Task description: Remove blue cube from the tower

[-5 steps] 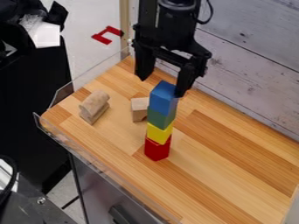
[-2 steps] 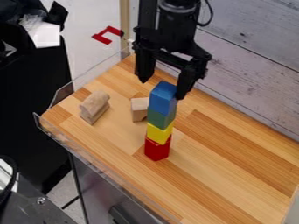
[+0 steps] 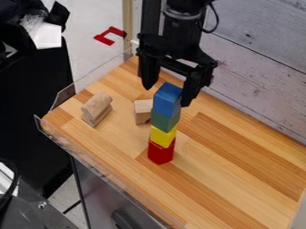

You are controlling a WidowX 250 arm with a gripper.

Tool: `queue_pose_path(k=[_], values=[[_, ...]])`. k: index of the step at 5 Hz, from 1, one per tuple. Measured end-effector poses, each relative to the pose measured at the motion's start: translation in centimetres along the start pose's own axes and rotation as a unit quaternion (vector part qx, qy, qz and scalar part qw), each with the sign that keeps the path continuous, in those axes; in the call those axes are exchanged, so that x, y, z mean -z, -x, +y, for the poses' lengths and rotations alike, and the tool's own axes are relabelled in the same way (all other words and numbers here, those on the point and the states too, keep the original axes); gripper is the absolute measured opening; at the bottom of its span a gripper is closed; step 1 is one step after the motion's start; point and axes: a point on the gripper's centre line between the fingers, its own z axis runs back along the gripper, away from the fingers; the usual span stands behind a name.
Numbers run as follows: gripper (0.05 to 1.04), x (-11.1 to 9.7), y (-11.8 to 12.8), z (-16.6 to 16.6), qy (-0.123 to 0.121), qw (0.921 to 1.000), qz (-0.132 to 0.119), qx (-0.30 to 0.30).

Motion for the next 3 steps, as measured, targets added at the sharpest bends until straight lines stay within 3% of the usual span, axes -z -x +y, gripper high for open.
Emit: queue_pose_path(k=[1,2,3], values=[[0.826,0.31,0.04,0.03,-0.002,1.0000,0.003,-0.004],[0.572,0.60,-0.08,0.03,-0.002,1.0000,0.004,-0.006],[0.565,0.56,-0.13,0.06,-0.002,1.0000,0.001,-0.007]])
